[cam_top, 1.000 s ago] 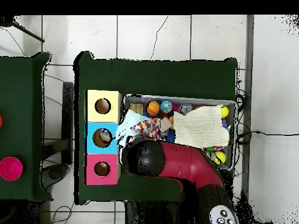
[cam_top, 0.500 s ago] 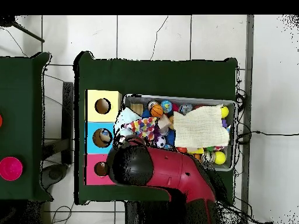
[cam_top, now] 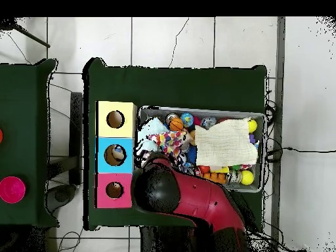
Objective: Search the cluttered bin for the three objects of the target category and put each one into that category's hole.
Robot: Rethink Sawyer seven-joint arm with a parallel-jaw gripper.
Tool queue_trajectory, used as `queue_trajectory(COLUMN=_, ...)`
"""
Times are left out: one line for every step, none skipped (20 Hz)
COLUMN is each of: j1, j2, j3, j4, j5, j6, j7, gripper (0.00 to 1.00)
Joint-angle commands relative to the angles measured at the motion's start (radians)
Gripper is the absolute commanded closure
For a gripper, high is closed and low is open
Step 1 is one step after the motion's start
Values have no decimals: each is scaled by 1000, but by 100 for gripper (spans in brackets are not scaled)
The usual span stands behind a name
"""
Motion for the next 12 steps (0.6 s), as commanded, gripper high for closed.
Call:
queue_trajectory(j1=-150, j2=172, j3=121, j4=61, j5=0, j6=-137, j7=91, gripper=100)
queue_trajectory(j1=-159, j2=175, j3=125, j4=63, j5=-11, j6=-145, j7=86, gripper=100)
queue_trajectory(j1=-163, j2=176, j3=125, j4=59, j5=-26, j6=-154, j7=81, gripper=100)
queue_trajectory(j1=-153, j2=176, j3=111, j4=54, j5=-39, j6=-148, j7=91, gripper=0)
queue_trajectory(j1=-149, j2=176, j3=106, j4=52, j5=-38, j6=-149, j7=96, gripper=0)
queue_trajectory(j1=-145, j2=176, j3=101, j4=51, j5=-37, j6=-150, j7=101, gripper=0)
queue_trajectory(j1=-141, j2=176, j3=97, j4=50, j5=-36, j6=-151, j7=106, gripper=0)
queue_trajectory(j1=-147, j2=177, j3=106, j4=53, j5=-36, j6=-154, j7=104, gripper=0)
queue_trajectory(j1=-157, j2=181, j3=113, j4=43, j5=-34, j6=-134, j7=92, gripper=0)
queue_trajectory(j1=-162, j2=183, j3=119, j4=41, j5=-33, j6=-133, j7=89, gripper=0)
queue_trajectory(j1=-166, j2=184, j3=123, j4=39, j5=-33, j6=-132, j7=87, gripper=0)
queue_trajectory(j1=-168, j2=185, j3=124, j4=39, j5=-35, j6=-134, j7=86, gripper=0)
